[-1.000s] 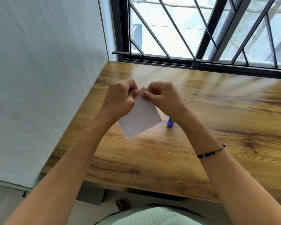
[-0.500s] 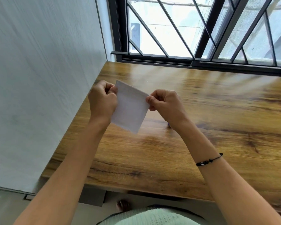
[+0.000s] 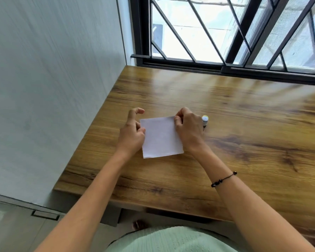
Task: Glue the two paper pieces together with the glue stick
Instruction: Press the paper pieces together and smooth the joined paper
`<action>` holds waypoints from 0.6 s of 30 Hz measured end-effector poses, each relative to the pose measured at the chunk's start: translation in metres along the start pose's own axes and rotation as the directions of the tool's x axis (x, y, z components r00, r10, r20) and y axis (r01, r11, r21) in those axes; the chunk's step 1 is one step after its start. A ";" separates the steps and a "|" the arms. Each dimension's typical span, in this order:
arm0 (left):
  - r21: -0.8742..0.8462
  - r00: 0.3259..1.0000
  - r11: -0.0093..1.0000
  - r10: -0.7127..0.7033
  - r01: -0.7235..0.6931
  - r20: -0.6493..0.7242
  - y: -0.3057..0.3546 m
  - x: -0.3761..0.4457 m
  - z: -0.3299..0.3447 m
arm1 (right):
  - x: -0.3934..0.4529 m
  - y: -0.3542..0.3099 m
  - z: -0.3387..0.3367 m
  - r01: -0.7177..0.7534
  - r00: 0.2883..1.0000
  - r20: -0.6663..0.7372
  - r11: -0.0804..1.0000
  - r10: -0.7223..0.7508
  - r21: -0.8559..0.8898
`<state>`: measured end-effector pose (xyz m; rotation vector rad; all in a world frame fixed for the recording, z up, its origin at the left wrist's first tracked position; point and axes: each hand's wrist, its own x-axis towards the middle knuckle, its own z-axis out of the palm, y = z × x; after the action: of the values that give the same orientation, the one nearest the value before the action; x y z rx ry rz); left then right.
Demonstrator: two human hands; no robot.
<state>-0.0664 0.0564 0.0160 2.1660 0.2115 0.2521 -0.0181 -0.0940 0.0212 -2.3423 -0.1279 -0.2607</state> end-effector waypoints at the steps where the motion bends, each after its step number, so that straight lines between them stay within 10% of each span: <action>1: 0.068 1.000 0.997 0.025 -0.026 0.019 -0.001 -0.001 0.002 | -0.001 0.003 0.002 0.006 1.000 0.003 0.999 -0.006 -0.043; 18: 0.634 0.979 0.751 0.200 -0.185 0.048 -0.024 -0.019 0.031 | -0.041 0.003 0.037 0.340 0.931 0.280 0.835 -0.234 -0.433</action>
<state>-0.0783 0.0402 -0.0230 2.8771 0.0863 0.3614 -0.0519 -0.0710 -0.0155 -2.8394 -0.5926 -0.1974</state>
